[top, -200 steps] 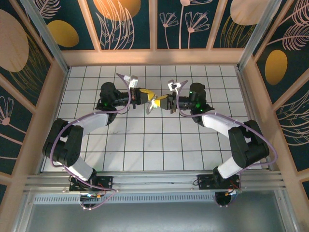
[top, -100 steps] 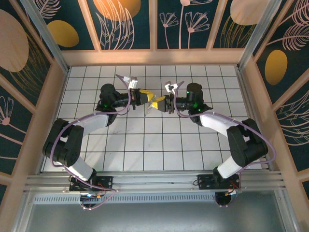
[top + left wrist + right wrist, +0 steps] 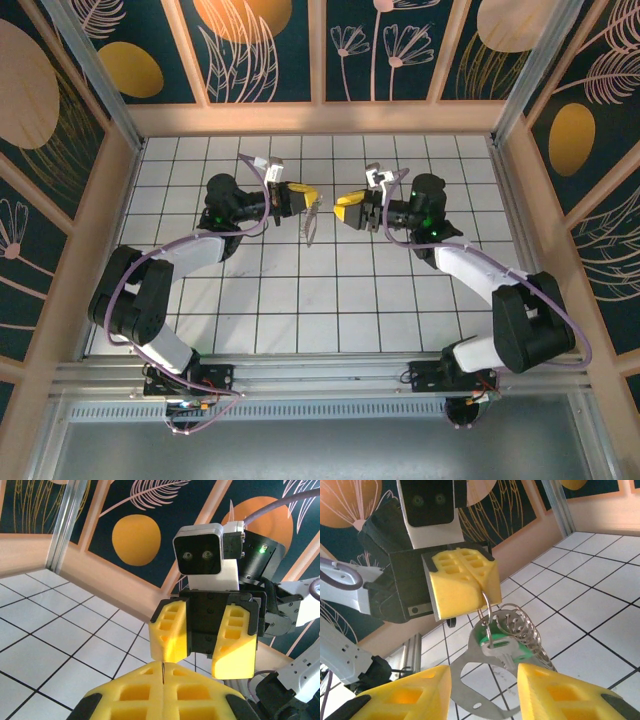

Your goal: Put the keys on the keyring

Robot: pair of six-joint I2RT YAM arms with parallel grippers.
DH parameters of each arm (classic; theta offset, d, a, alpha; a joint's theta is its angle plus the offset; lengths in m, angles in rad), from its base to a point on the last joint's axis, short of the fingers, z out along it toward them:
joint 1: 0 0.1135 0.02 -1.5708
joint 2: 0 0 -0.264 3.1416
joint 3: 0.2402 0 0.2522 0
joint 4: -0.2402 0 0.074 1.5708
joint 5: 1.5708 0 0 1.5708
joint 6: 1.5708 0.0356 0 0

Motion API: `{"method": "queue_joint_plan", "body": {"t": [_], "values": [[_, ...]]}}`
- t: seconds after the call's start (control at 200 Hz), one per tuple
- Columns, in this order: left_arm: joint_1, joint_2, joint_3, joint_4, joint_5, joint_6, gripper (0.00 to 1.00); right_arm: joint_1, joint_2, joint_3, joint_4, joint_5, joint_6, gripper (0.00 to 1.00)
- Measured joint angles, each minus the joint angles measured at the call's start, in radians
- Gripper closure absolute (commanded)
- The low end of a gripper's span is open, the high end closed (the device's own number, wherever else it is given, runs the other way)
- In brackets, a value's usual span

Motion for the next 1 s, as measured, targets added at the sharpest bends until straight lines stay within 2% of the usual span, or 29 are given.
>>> {"method": "queue_joint_plan", "body": {"t": [0.661,1.001], "values": [[-0.008,0.000,-0.002,0.000,0.000,0.000,1.00,0.045,0.103,0.053,0.131,0.004,0.097,0.57],[-0.008,0.000,-0.003,0.000,0.000,0.000,1.00,0.063,0.126,0.069,0.135,0.004,0.103,0.68]]}}
